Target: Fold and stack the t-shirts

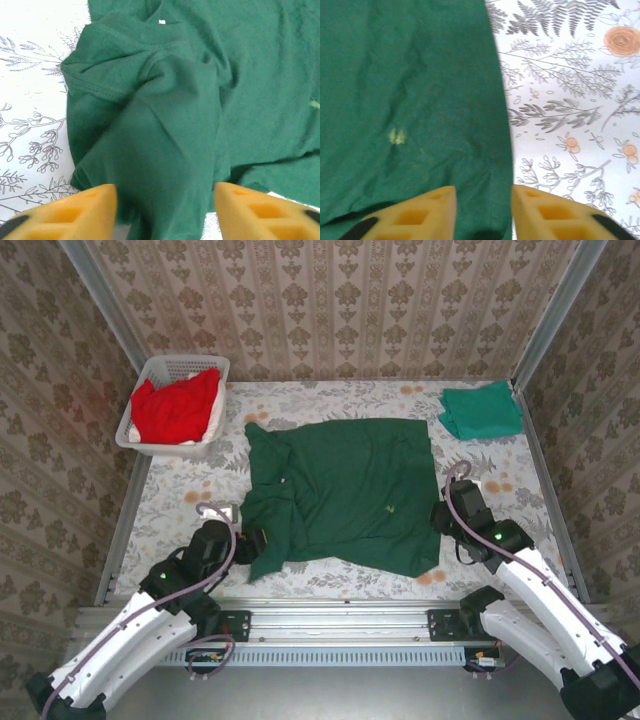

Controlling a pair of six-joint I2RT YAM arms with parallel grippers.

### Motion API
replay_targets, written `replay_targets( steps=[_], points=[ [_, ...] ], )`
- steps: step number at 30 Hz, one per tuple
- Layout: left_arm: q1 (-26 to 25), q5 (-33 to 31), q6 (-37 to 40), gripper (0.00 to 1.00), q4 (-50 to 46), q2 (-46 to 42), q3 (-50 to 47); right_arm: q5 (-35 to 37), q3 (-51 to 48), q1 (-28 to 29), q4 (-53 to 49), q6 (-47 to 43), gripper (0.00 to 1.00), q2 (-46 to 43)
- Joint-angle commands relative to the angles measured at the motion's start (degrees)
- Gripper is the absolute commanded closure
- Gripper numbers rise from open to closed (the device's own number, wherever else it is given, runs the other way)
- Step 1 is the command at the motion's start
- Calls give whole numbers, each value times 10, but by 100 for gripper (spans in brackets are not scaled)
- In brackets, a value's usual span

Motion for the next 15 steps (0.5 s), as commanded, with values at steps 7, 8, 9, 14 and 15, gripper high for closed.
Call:
replay_targets(
  steps=[7,8,9,14,15],
  points=[
    [9,-154,86,19,71,109,91,-67,66,50,191,11,54,200],
    [21,-158,97,19,90,153,105,-67,82,53,205,6,51,245],
    [42,-151,108,18,113,216,128,-64,102,54,219,2,49,294],
    [149,-64,165,12,208,511,262,-48,221,40,230,-8,46,502],
    [158,-51,177,12,213,572,294,-48,245,30,230,-10,46,538]
  ],
)
